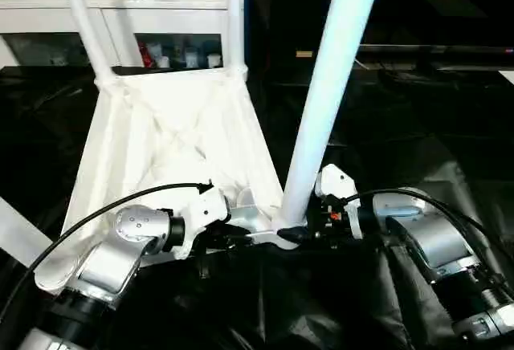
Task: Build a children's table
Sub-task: Rotate leg to tighten
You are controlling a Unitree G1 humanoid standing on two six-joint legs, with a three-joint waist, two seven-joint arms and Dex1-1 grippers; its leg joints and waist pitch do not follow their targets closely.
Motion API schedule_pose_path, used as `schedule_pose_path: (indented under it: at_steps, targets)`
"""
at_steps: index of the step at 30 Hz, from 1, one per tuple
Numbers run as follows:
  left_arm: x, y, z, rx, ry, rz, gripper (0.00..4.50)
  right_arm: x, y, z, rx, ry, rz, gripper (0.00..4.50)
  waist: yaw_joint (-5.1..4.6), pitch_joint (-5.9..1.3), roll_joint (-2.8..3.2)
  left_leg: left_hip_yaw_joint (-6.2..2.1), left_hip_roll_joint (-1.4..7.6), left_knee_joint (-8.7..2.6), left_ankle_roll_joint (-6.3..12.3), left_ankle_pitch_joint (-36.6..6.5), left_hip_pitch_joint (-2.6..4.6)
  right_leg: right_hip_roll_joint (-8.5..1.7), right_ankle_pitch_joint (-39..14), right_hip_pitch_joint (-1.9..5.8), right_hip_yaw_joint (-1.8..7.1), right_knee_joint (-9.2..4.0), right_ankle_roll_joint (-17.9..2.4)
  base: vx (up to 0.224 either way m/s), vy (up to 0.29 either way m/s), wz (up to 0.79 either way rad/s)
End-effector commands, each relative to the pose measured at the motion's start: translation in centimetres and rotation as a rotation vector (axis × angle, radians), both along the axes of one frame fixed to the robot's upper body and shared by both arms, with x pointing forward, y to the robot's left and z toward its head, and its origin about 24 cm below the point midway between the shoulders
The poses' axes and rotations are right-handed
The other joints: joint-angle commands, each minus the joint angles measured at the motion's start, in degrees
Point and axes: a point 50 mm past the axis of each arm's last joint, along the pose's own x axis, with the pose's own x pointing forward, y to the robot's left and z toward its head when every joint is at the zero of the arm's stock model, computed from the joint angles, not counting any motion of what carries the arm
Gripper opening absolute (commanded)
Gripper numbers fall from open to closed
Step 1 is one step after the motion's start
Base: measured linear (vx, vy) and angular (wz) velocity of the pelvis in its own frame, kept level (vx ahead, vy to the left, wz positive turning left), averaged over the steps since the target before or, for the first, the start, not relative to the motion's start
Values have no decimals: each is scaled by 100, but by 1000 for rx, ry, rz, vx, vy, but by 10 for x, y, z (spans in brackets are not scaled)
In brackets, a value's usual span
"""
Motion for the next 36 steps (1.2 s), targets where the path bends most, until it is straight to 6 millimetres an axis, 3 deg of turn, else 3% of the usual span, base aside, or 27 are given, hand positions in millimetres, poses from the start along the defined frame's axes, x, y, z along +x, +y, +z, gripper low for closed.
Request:
schedule_pose_path:
  at_steps: [1,5,9,11,13,15,18,20,22,23,25,26,29,33,36]
  targets:
    - [2,-6,4,-46,-16,-21,0,-1,8,-4,-31,-5,43,284,-2,-298,-69,-156,380,-478,399,-648,128,-287,-135,157,162,-373,-1628,0,0,0]
    - [2,-7,3,-46,-14,-21,0,-4,10,-8,-42,1,55,271,-7,-294,-68,-161,383,-498,264,-866,137,-275,-347,153,168,-392,-1584,0,0,0]
    - [3,-11,2,-65,-19,19,0,-10,12,-14,-20,21,38,269,-3,-305,-89,-160,382,-481,350,-660,122,-281,-91,171,167,-366,-1601,0,0,0]
    - [8,-19,1,-63,-40,91,0,-10,16,-18,29,19,-55,268,7,-293,-125,-148,392,-483,382,-635,128,-284,-120,160,178,-378,-1589,0,0,0]
    - [14,-29,3,-83,-51,159,0,-3,23,-23,72,19,-214,268,8,-278,-122,-155,386,-515,227,-900,147,-281,-630,136,179,-423,-1512,0,0,0]
    - [14,-33,5,-96,-50,170,0,-1,25,-24,80,21,-263,267,-34,-269,-123,-184,381,-545,81,-1017,118,-292,-969,146,176,-441,-1426,0,0,0]
    - [18,-46,8,-95,-69,198,0,4,36,-26,114,34,-373,267,-94,-266,-113,-176,372,-547,-10,-1210,142,-270,-1112,95,193,-480,-1314,0,0,0]
    - [22,-64,10,-86,-90,226,0,12,57,-24,136,37,-496,267,-128,-267,-102,-186,364,-559,-31,-1118,109,-270,-1058,107,195,-475,-1281,0,0,0]
    - [23,-71,11,-82,-98,239,0,13,67,-22,147,37,-512,267,-152,-287,-107,-193,356,-552,-69,-1052,102,-272,-945,123,185,-465,-1280,0,0,0]
    - [24,-77,12,-83,-107,239,0,12,81,-17,180,41,-489,267,-157,-289,-72,-190,361,-545,-56,-1036,115,-265,-813,112,187,-466,-1295,0,0,0]
    - [24,-79,12,-84,-110,234,0,11,85,-16,192,43,-480,267,-152,-308,-77,-185,348,-525,13,-903,108,-265,-542,133,183,-445,-1328,0,0,0]
    - [24,-79,12,-88,-113,234,0,11,89,-12,215,41,-464,301,-150,-310,-75,-185,350,-518,79,-787,94,-266,-313,151,181,-425,-1364,0,0,0]
    - [21,-74,12,-96,-109,204,0,12,80,-10,230,56,-463,339,-136,-305,-80,-175,351,-512,216,-662,91,-268,-74,165,172,-415,-1440,0,0,0]
    - [14,-60,12,-109,-100,152,0,10,57,-9,199,51,-415,381,-136,-298,-68,-184,374,-529,177,-891,110,-266,-360,156,167,-431,-1430,0,0,0]
    - [11,-55,11,-109,-89,129,0,9,47,-8,187,52,-379,399,-119,-302,-68,-175,380,-518,247,-769,108,-269,-154,157,170,-413,-1445,0,0,0]
